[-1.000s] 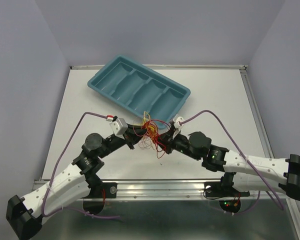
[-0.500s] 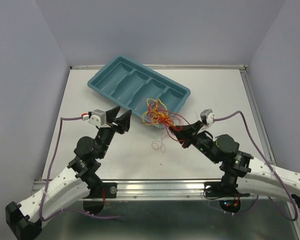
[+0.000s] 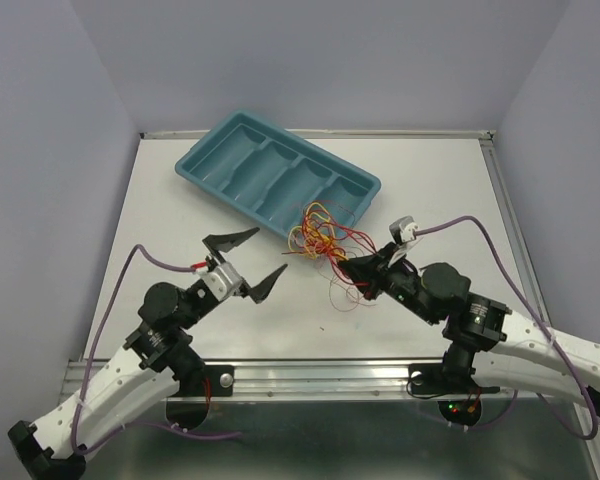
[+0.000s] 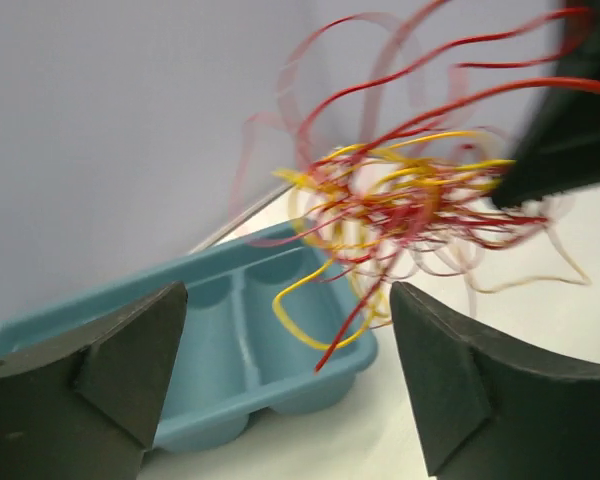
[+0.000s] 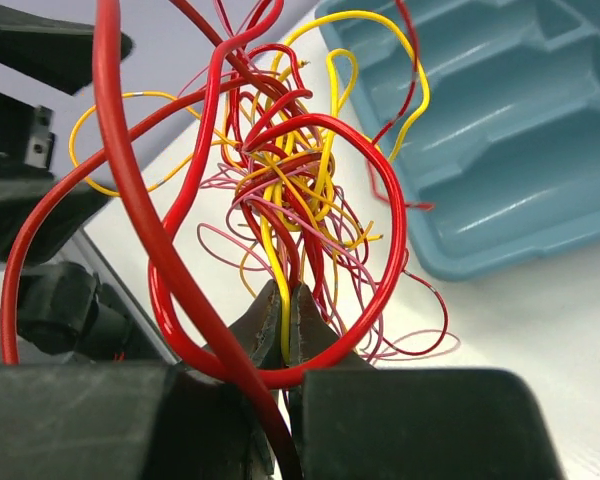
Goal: Untangle the cables
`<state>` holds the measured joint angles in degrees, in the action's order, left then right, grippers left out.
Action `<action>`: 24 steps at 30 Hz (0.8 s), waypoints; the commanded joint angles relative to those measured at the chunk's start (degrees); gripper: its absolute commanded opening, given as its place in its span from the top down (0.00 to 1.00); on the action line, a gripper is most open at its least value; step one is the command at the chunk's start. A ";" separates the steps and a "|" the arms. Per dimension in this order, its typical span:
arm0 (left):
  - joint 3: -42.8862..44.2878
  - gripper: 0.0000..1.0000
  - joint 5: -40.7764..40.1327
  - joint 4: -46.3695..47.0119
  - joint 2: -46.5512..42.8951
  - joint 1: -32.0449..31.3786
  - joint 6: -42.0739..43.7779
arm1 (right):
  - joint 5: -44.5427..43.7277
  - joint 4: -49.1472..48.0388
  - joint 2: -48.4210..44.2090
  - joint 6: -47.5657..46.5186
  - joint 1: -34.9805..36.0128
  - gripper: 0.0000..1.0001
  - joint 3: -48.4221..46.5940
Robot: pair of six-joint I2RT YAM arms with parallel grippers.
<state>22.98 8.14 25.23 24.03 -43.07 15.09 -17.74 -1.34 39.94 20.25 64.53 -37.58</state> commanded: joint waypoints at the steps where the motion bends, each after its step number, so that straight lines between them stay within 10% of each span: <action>1: -1.71 0.01 25.69 -3.26 -5.48 -0.17 10.39 | 1.48 0.20 2.41 2.07 -0.02 0.99 -4.16; 11: -0.75 0.12 29.30 0.25 7.23 -3.24 12.32 | -0.97 -5.59 8.57 5.24 0.07 0.99 -3.47; 16: -0.22 0.37 18.08 4.38 13.57 -9.30 11.98 | -3.00 -10.77 8.40 5.68 -0.02 0.99 -1.01; 24: -1.27 0.38 4.53 12.03 14.73 -10.98 7.85 | -2.39 -13.33 9.10 4.89 0.07 1.00 0.49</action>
<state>20.60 20.60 28.36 40.42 -53.91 25.10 -19.11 -8.36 49.10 25.19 64.53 -37.76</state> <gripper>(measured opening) 0.625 0.072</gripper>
